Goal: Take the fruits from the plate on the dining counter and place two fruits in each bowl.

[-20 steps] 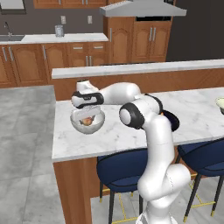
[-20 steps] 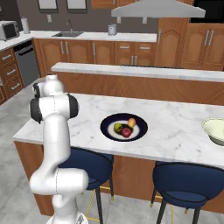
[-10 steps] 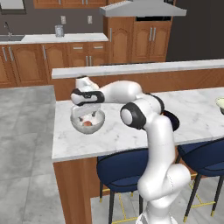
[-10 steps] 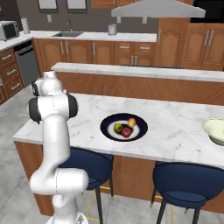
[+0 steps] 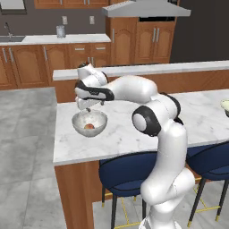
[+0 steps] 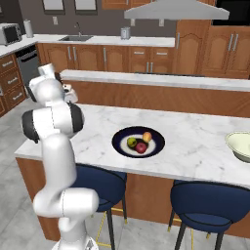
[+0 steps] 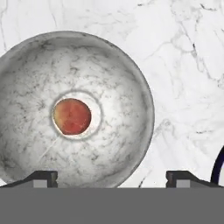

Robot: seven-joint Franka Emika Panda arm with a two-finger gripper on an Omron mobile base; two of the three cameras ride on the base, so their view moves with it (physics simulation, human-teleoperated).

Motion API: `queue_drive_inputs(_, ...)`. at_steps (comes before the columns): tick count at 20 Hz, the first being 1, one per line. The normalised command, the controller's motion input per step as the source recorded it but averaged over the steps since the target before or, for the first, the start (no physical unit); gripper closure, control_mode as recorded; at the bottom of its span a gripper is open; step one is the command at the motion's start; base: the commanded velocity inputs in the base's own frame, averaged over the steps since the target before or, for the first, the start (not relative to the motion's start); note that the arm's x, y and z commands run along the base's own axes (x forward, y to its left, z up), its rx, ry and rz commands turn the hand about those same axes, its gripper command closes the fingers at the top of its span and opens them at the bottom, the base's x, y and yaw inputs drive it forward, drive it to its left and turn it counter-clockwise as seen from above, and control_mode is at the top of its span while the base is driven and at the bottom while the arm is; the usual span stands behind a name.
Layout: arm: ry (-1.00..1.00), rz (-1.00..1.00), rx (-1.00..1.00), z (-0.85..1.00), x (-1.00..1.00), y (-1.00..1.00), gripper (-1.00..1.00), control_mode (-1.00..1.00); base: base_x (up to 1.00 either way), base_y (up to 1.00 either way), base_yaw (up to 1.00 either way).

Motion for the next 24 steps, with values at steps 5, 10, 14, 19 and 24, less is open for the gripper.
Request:
queue_drive_inputs(5,-0.01,-0.39,0.0,0.46,-0.14,-1.0,-1.0,-1.0,0.0,0.0,0.0)
queue_drive_inputs(10,0.11,-0.47,0.0,0.11,0.0,-1.0,-1.0,-1.0,0.0,0.0,0.0)
queue_drive_inputs(14,0.15,-0.48,0.01,0.0,0.0,-1.0,-1.0,-1.0,0.0,0.0,0.0)
queue_drive_inputs(19,0.07,-0.38,0.12,0.0,-0.05,-0.98,-1.0,-1.0,0.0,0.0,0.0)
queue_drive_inputs(24,0.02,-0.2,0.14,-0.12,0.07,-0.76,-1.0,-1.0,0.0,0.0,0.0)
